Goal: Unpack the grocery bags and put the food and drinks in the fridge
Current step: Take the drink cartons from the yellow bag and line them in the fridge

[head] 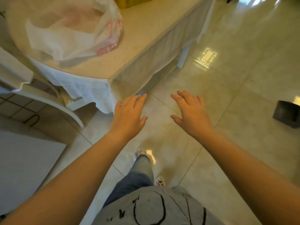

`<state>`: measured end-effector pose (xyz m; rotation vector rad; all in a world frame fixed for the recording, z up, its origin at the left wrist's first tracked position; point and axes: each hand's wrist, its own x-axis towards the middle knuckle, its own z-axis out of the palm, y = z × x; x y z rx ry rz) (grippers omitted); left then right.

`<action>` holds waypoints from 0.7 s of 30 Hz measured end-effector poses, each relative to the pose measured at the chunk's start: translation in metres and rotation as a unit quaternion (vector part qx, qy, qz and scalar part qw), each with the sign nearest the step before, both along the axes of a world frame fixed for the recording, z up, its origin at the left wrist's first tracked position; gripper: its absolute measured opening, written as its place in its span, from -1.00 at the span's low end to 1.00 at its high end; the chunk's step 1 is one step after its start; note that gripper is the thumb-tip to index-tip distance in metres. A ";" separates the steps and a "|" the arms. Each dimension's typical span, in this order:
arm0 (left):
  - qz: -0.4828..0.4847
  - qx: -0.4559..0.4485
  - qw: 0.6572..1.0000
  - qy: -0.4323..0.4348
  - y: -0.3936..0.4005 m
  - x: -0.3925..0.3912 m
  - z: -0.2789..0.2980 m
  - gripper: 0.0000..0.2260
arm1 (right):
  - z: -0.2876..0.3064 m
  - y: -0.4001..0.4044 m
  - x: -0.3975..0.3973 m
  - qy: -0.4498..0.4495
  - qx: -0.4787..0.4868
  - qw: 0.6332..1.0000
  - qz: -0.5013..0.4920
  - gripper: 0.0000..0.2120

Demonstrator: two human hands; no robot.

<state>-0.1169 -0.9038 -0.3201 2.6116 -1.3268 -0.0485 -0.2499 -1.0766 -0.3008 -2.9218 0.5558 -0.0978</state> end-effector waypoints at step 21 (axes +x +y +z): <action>-0.014 -0.021 1.000 -0.011 -0.300 0.290 0.020 -0.41 | 0.023 -0.285 0.289 0.006 0.009 1.000 0.000 -0.36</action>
